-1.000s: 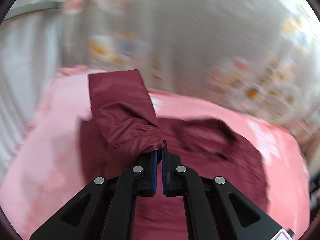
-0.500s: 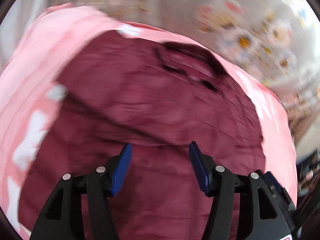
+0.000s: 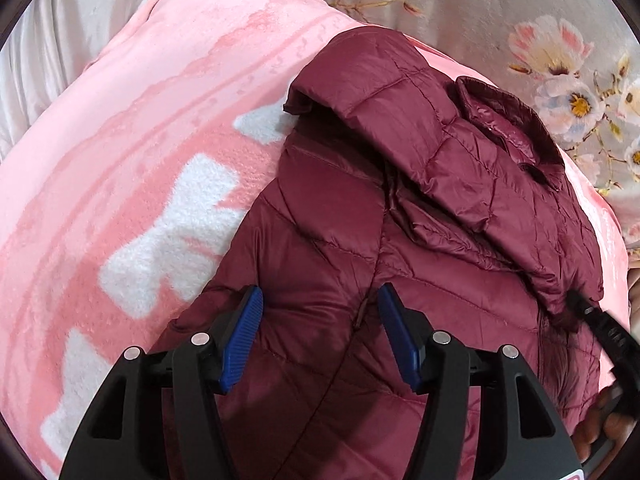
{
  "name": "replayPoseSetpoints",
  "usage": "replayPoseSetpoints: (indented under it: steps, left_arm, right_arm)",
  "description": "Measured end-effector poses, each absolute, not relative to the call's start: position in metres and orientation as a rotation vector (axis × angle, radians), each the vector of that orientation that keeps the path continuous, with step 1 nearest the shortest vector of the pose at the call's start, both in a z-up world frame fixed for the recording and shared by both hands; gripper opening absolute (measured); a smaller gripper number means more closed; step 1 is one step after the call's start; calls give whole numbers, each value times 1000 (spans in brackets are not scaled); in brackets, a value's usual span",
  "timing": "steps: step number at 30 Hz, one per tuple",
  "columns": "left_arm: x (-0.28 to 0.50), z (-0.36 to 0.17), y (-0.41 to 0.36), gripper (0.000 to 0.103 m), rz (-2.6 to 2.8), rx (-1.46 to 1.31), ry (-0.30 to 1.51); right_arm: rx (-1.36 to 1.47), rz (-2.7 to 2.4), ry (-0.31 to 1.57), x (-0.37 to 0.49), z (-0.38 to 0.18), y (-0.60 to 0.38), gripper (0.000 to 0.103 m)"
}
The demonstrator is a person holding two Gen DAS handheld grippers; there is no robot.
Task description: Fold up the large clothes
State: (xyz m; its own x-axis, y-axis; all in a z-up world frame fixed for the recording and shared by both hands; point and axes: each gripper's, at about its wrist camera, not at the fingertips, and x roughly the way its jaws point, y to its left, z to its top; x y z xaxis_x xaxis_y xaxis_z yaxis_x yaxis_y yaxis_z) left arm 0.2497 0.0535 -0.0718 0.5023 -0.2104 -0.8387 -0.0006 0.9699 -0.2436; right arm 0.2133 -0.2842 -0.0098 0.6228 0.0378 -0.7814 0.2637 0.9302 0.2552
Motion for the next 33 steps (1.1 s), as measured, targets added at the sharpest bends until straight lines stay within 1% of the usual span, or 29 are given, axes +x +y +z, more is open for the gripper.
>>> replayPoseSetpoints:
  steps: [3, 6, 11, 14, 19, 21, 23, 24, 25, 26, 28, 30, 31, 33]
  left_arm:
    - [256, -68, 60, 58, -147, -268, 1053]
    - [268, -63, 65, 58, -168, -327, 1067]
    - [301, -44, 71, 58, -217, -454, 1071]
    - [336, -35, 69, 58, -235, -511, 1070]
    - [381, -60, 76, 58, -181, -615, 1112]
    - [390, -70, 84, 55, -137, -649, 1124]
    - [396, -75, 91, 55, -126, -687, 1125]
    - [398, -75, 92, 51, -124, -693, 1122]
    - [400, -74, 93, 44, -122, -694, 1117]
    - [401, -72, 94, 41, -124, -701, 1110]
    - [404, -70, 95, 25, -137, -717, 1108]
    - [407, -69, 94, 18, -165, -735, 1115]
    - [410, -68, 92, 15, -179, -742, 1121]
    - [417, -67, 88, 15, -196, -747, 1133]
  right_arm:
    - [250, -231, 769, 210, 36, -298, 1]
    - [204, -294, 727, 214, 57, -319, 1]
    - [251, -313, 769, 225, 44, -358, 1]
    - [280, -298, 792, 228, 31, -367, 1]
    - [296, -306, 780, 224, 26, -375, 1]
    - [303, -316, 768, 223, 26, -382, 1]
    - [310, -321, 769, 223, 24, -387, 1]
    - [312, -318, 778, 225, 21, -389, 1]
    - [307, -319, 786, 226, 18, -389, 1]
    - [297, -322, 794, 228, 14, -388, 1]
    - [294, -322, 800, 230, 10, -387, 1]
    - [300, -314, 803, 233, 6, -387, 2]
    - [300, -310, 804, 234, 4, -385, 1]
    - [293, -299, 810, 237, 2, -382, 1]
